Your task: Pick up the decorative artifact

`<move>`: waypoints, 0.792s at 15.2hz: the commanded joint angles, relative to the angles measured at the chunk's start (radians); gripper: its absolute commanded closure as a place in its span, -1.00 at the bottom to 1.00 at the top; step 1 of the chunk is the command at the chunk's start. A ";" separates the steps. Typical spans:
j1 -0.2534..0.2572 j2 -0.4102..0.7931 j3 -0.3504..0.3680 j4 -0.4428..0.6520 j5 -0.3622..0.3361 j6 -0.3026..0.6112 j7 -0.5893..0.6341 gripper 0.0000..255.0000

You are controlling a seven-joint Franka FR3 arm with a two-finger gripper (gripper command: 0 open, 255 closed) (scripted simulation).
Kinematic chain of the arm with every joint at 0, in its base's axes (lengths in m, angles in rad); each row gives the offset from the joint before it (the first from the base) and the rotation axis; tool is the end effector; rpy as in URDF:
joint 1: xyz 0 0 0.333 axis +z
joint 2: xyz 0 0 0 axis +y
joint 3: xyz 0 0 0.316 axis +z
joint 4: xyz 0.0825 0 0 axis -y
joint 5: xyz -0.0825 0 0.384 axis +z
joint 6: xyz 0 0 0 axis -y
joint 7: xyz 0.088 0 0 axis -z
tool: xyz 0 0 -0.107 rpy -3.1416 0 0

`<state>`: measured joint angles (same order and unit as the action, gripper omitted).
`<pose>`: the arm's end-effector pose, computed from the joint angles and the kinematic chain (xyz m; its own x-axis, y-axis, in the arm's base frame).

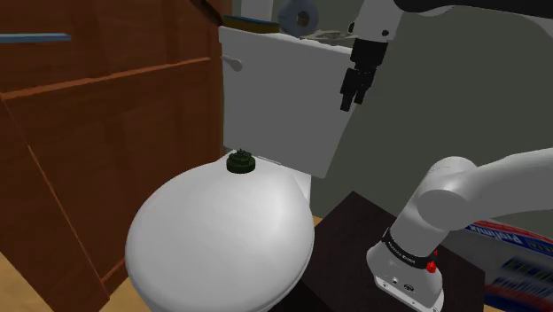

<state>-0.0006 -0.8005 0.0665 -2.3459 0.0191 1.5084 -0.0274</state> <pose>0.2957 0.0281 0.5936 0.9966 0.0724 -0.0389 0.0735 -0.9969 0.0276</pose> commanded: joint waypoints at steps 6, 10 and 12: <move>0.015 0.174 0.030 0.030 0.026 0.120 0.010 -1.00; 0.026 0.322 0.055 0.077 0.041 0.202 0.018 -1.00; 0.031 0.398 0.067 0.108 0.046 0.238 0.022 -1.00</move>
<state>0.0279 -0.4442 0.1267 -2.2585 0.0623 1.7287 -0.0088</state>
